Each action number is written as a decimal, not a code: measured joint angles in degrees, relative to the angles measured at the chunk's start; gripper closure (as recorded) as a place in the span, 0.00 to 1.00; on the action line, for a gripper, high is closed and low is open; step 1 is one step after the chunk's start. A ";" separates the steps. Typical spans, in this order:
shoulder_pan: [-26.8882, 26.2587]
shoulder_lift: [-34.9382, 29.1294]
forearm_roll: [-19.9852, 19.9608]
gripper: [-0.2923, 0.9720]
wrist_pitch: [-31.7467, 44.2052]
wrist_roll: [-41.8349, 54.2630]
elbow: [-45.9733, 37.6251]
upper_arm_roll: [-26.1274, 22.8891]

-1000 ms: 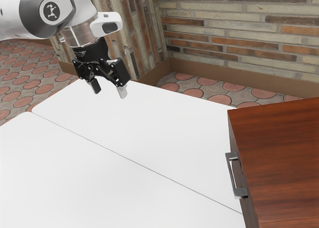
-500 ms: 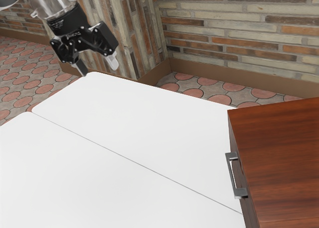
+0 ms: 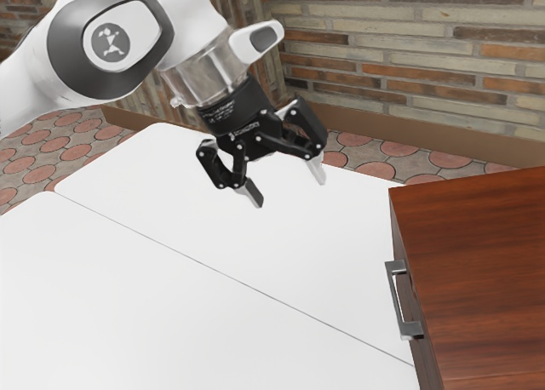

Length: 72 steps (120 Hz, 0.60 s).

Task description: Pull the drawer handle with one arm to open the drawer

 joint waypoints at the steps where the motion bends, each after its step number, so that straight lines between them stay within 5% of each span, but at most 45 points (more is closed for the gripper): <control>1: -0.07 -0.15 0.15 0.26 0.35 -0.43 -0.56 -0.17; 34: 1.09 -4.85 2.37 0.28 7.09 -11.99 -7.76 -0.81; 72: 0.49 -2.70 2.53 0.38 8.49 -18.35 -9.87 -2.26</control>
